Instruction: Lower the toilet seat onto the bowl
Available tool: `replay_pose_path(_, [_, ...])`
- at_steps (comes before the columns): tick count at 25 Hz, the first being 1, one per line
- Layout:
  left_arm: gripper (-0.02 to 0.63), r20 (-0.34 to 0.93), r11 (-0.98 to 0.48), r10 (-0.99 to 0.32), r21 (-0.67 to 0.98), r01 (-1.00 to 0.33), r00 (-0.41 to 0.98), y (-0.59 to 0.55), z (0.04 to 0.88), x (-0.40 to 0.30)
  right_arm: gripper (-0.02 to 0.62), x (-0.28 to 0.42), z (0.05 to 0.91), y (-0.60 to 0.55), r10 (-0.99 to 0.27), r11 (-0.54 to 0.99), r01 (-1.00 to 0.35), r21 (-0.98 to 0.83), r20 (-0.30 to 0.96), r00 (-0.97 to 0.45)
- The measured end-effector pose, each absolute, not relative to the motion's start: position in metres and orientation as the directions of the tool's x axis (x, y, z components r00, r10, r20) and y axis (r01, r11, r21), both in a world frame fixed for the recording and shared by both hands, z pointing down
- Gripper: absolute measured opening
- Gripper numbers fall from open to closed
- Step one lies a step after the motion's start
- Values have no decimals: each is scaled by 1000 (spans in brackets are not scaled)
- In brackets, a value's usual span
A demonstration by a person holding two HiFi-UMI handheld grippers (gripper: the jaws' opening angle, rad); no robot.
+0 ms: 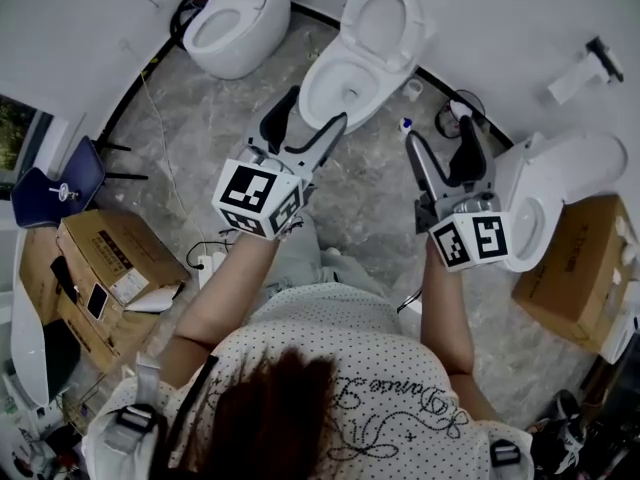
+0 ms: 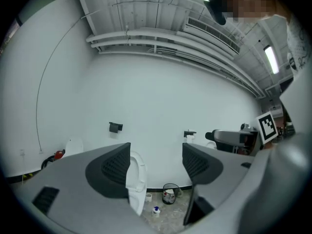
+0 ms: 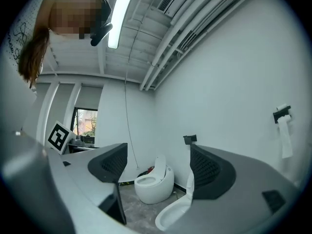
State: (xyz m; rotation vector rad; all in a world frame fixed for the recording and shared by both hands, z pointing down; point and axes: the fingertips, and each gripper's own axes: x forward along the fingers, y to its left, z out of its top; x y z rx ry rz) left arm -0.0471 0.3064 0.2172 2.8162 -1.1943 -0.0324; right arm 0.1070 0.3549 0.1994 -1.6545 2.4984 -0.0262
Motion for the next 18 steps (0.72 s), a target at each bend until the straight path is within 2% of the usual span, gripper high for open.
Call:
replay_pose_path(7, [369, -11, -678, -735, 51, -733, 678, 264, 212, -43, 446, 109, 208, 314, -921, 386, -918, -87, -82, -380])
replay_pose_path(18, [382, -11, -726, -686, 66, -684, 727, 120, 214, -46, 446, 100, 205, 177, -941, 338, -938, -77, -65, -333])
